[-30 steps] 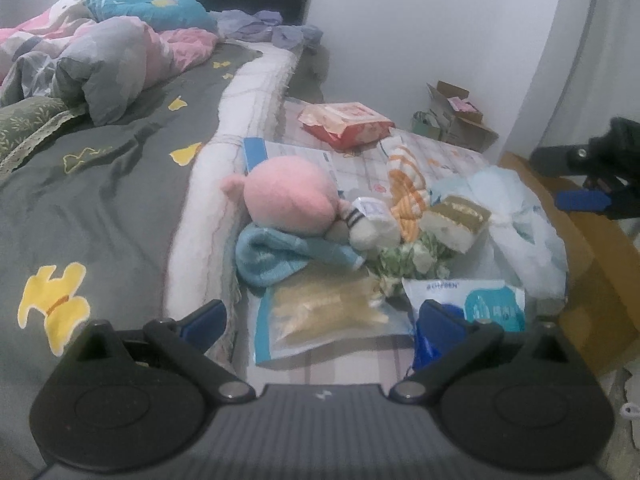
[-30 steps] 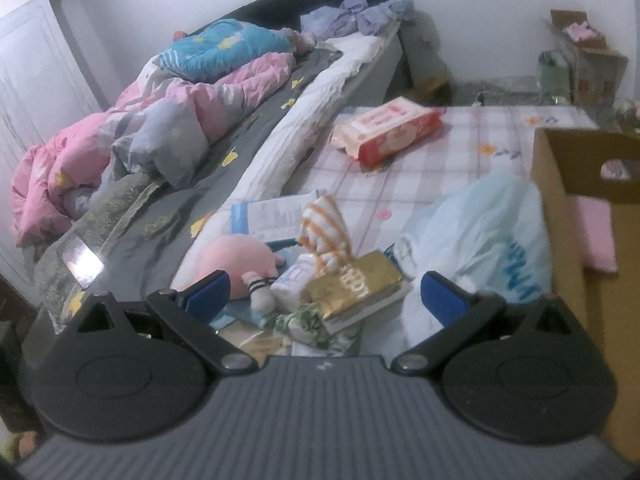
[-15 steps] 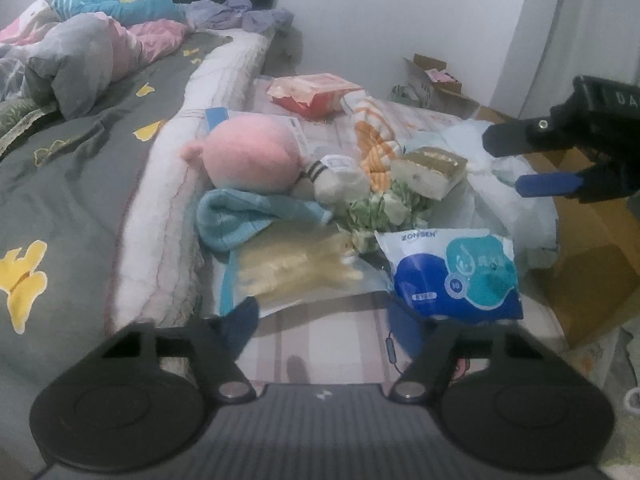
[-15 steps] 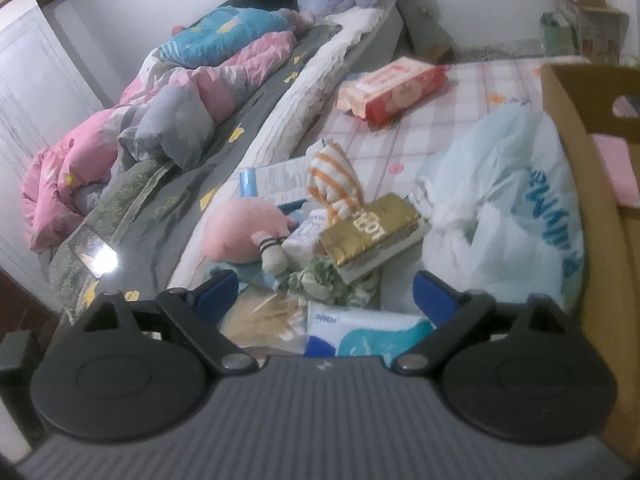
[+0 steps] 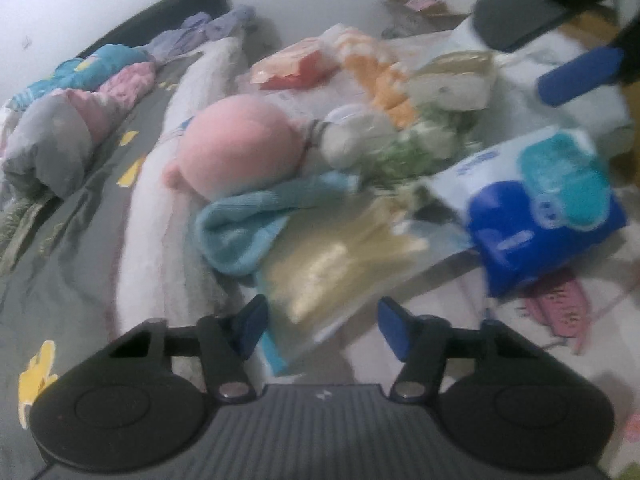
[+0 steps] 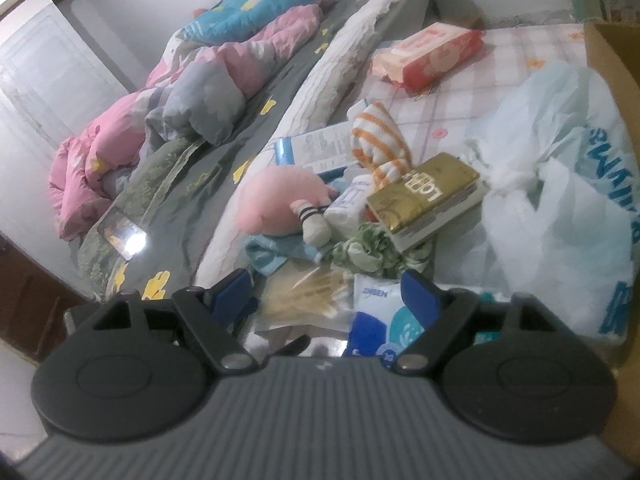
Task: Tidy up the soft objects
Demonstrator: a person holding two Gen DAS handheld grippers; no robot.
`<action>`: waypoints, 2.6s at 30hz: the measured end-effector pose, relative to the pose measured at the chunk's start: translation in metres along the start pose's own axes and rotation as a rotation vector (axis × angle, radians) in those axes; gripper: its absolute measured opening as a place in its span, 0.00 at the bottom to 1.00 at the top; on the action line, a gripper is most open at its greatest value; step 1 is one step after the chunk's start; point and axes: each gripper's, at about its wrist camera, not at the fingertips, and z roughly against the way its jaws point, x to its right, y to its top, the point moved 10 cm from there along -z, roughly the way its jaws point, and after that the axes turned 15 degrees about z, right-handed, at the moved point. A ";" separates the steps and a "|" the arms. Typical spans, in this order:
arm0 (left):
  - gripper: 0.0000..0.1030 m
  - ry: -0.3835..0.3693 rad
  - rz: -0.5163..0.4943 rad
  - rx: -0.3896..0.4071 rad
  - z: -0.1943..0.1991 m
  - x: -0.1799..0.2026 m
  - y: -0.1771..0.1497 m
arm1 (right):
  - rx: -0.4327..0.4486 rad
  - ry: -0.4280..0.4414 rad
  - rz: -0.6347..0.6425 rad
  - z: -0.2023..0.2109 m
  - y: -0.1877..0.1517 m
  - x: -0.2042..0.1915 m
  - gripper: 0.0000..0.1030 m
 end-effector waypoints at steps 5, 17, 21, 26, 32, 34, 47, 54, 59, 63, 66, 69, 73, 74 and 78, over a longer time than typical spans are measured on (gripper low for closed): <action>0.24 0.013 0.023 0.011 0.004 -0.010 0.003 | -0.007 0.017 -0.011 -0.006 -0.003 -0.001 0.80; 0.16 -0.037 0.109 -0.043 0.051 -0.011 -0.017 | -0.037 0.056 -0.014 -0.011 -0.009 -0.009 0.80; 0.26 -0.127 0.154 -0.124 0.064 -0.003 -0.034 | -0.049 0.064 -0.008 -0.011 -0.013 -0.012 0.80; 0.43 -0.355 0.240 -0.190 0.079 -0.001 -0.041 | -0.066 0.081 -0.015 -0.013 -0.019 -0.014 0.80; 0.42 -0.312 0.311 -0.081 0.091 -0.034 -0.019 | -0.082 0.111 -0.055 -0.011 -0.028 -0.013 0.74; 0.41 -0.274 0.290 -0.049 0.081 -0.037 -0.006 | -0.095 0.125 -0.080 -0.012 -0.034 -0.012 0.68; 0.45 -0.212 0.190 -0.081 0.020 -0.012 0.002 | -0.157 0.151 -0.187 -0.020 -0.062 -0.007 0.54; 0.45 -0.252 0.357 -0.183 0.032 -0.027 -0.019 | -0.203 0.187 -0.221 -0.038 -0.076 -0.013 0.53; 0.45 -0.287 0.408 -0.198 0.043 -0.028 -0.035 | -0.233 0.196 -0.225 -0.054 -0.084 -0.018 0.53; 0.51 -0.325 0.402 -0.215 0.047 -0.024 -0.041 | -0.254 0.213 -0.263 -0.068 -0.089 -0.019 0.53; 0.54 -0.335 0.378 -0.218 0.048 -0.020 -0.042 | -0.257 0.223 -0.279 -0.076 -0.091 -0.021 0.53; 0.53 -0.349 0.371 -0.221 0.048 -0.016 -0.042 | -0.252 0.232 -0.285 -0.081 -0.089 -0.023 0.52; 0.47 -0.377 0.383 -0.221 0.047 -0.011 -0.043 | -0.255 0.248 -0.286 -0.086 -0.091 -0.028 0.47; 0.41 -0.373 0.385 -0.216 0.048 -0.011 -0.043 | -0.256 0.247 -0.284 -0.087 -0.091 -0.029 0.46; 0.22 -0.374 0.393 -0.208 0.054 -0.011 -0.042 | -0.255 0.240 -0.285 -0.087 -0.094 -0.028 0.36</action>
